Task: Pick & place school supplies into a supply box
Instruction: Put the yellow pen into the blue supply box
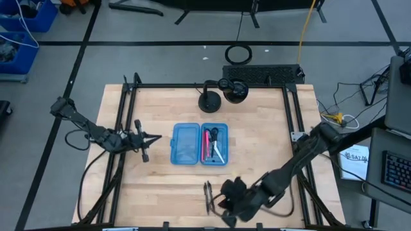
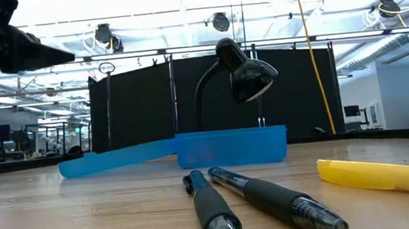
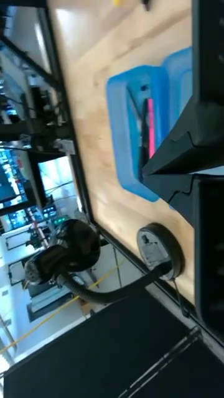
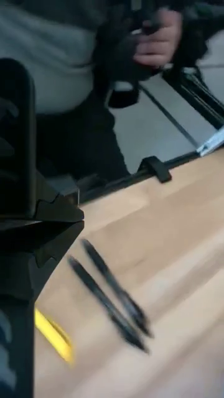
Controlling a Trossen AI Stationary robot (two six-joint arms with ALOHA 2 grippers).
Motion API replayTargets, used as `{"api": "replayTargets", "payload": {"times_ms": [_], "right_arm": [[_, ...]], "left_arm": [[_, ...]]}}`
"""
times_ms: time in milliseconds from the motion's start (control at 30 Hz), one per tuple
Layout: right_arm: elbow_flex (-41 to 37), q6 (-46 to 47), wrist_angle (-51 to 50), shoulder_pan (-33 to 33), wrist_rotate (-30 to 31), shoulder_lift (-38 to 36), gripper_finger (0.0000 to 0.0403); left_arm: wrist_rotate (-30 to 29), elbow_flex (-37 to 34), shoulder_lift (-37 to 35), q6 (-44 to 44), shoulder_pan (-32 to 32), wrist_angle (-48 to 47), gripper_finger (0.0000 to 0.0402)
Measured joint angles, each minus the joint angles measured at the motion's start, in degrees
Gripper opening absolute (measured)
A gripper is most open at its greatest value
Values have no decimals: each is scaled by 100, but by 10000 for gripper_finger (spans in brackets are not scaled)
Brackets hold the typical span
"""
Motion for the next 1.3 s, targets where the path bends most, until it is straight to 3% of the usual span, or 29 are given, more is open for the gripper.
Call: {"api": "replayTargets", "payload": {"times_ms": [133,233,333,500,633,833,1300], "right_arm": [[653,1521,-607,-7,-198,606,0],[715,2489,-692,-9,-476,942,0],[715,3044,-779,-16,-475,1092,2],[693,3692,-1099,-101,-505,1156,35],[692,3857,-1302,-155,-884,1145,87],[691,4111,-1365,-205,-1977,1463,149],[717,3814,-1639,-225,-2274,2298,158]], "left_arm": [[0,0,0,44,0,-452,22],[-2,-2,2,147,0,-810,32],[-18,-2,2,232,3,-1044,36],[-70,-2,2,495,14,-595,37],[-90,-2,0,261,54,-190,37],[-87,-2,2,291,169,-191,37],[-56,-2,2,313,480,-174,37]]}}
